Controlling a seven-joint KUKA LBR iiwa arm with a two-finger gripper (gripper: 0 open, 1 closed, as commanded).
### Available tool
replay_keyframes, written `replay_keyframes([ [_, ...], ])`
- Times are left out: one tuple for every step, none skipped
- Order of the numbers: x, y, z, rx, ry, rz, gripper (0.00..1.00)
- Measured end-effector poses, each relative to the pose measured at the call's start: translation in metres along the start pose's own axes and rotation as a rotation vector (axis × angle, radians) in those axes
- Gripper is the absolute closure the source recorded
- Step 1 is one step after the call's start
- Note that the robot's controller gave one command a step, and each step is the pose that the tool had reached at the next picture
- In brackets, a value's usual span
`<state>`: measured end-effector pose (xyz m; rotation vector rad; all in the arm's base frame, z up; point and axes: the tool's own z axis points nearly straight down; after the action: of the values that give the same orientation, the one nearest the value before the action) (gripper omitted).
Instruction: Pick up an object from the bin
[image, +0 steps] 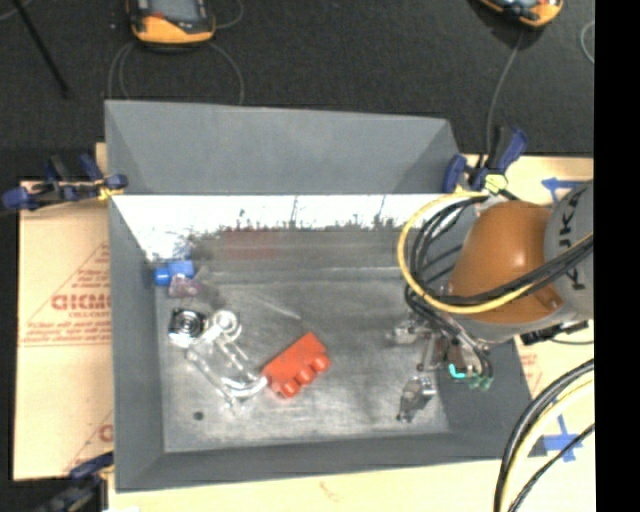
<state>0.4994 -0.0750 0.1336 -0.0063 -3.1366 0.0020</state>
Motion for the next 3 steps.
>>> replay_keyframes([
  [0.011, -0.076, 0.06, 0.003, -0.022, -0.269, 0.0],
  [-0.067, 0.014, 0.032, 0.001, -0.014, -0.526, 0.0],
  [-0.085, 0.153, 0.019, 0.0, -0.014, -0.834, 0.0],
])
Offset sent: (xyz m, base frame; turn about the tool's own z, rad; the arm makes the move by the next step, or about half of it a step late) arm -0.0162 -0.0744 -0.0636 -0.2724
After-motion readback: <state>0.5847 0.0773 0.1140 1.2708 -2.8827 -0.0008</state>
